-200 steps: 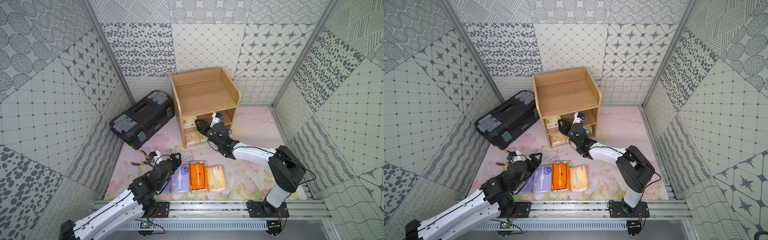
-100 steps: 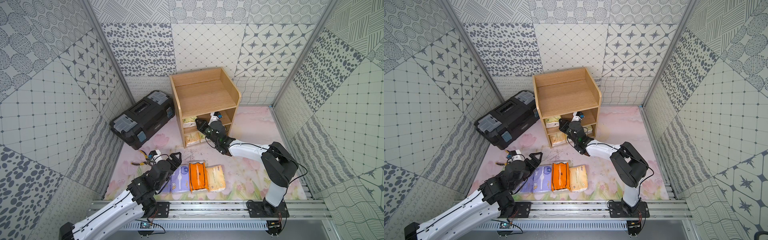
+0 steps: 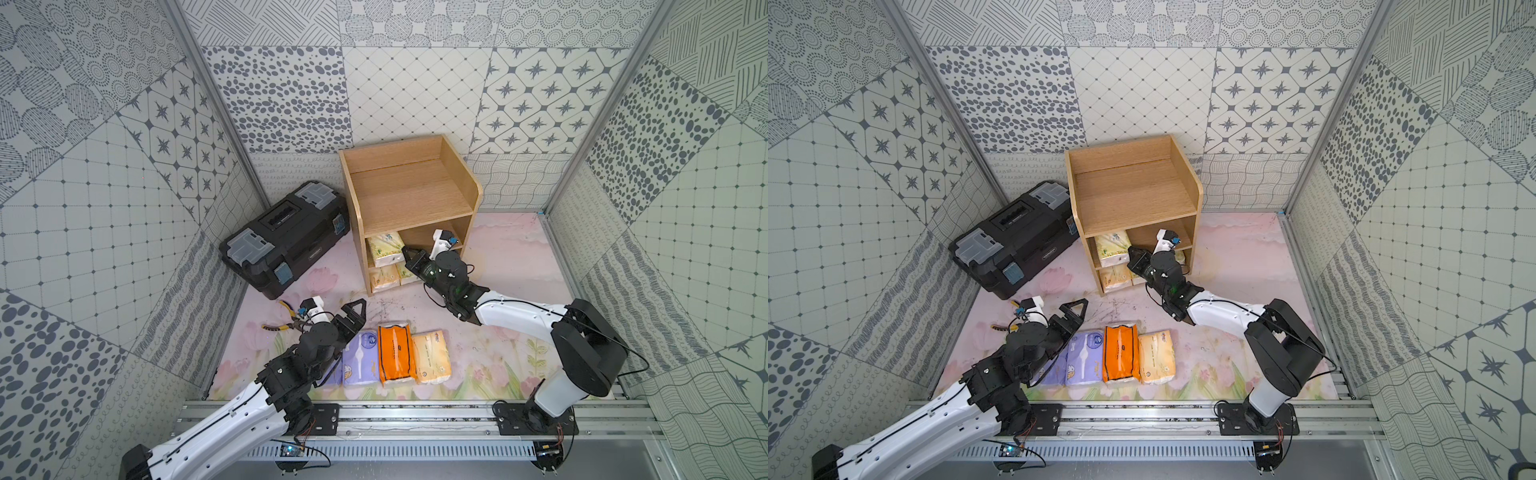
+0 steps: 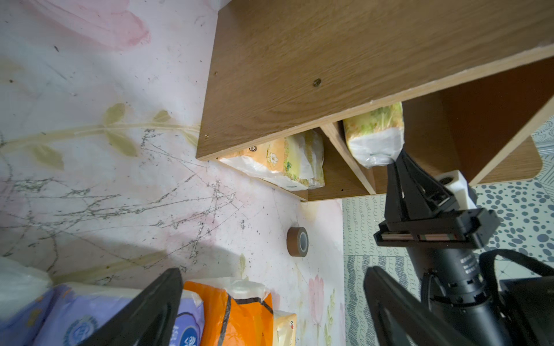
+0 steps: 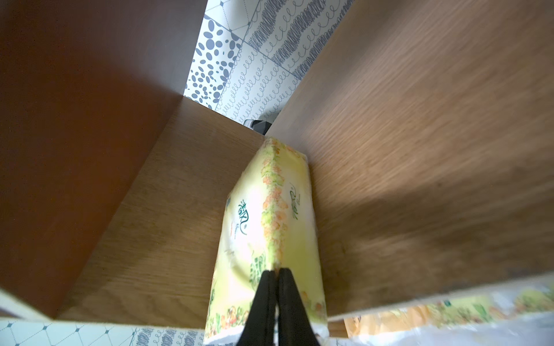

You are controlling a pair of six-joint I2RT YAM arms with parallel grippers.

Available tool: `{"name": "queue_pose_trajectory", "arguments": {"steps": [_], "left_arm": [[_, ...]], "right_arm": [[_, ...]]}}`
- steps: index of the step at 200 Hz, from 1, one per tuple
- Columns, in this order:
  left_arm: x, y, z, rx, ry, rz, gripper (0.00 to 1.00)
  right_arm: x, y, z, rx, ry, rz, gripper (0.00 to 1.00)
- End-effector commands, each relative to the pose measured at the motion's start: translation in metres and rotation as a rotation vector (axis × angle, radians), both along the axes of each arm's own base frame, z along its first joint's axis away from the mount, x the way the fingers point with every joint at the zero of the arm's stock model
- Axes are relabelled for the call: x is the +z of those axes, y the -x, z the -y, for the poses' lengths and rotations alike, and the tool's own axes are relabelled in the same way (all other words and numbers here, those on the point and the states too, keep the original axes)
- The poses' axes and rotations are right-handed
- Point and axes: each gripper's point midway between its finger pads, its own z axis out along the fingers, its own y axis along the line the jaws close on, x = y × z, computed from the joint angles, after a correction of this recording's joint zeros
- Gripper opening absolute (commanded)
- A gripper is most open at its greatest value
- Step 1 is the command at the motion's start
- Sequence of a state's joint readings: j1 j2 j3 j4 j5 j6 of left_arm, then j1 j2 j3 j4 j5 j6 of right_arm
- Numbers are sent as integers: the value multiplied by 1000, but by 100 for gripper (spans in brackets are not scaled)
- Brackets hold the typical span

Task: Remove the tissue boxes from the shelf
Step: Pick up a box of tissues from the shelf.

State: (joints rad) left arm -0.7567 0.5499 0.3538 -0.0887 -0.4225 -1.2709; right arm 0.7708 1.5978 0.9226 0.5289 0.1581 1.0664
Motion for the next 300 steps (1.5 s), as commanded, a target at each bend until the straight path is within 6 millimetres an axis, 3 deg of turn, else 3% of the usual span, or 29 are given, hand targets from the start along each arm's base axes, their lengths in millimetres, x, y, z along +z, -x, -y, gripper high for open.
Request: {"name": "queue_pose_trajectory", "arguments": {"steps": [1,47,93,163,231,300], "left_arm": [[51,-17,23,-37,127,149,99],[78,-40,60,-106,160,171,100],[84,-68,100,-161,206,157,100],[86,-99,108,-79,237,182,99],[76,-112,125,-89,254,148,66],[71,-111,124,-85,253,125,42]], "right_arm": [[15,8,12,-1,-13,28,0],[21,22,27,8,-11,36,0],[23,32,33,27,-11,32,0],[19,47,40,53,-22,10,0],[13,58,46,62,-40,-16,0],[12,63,48,79,-16,-30,0]]}}
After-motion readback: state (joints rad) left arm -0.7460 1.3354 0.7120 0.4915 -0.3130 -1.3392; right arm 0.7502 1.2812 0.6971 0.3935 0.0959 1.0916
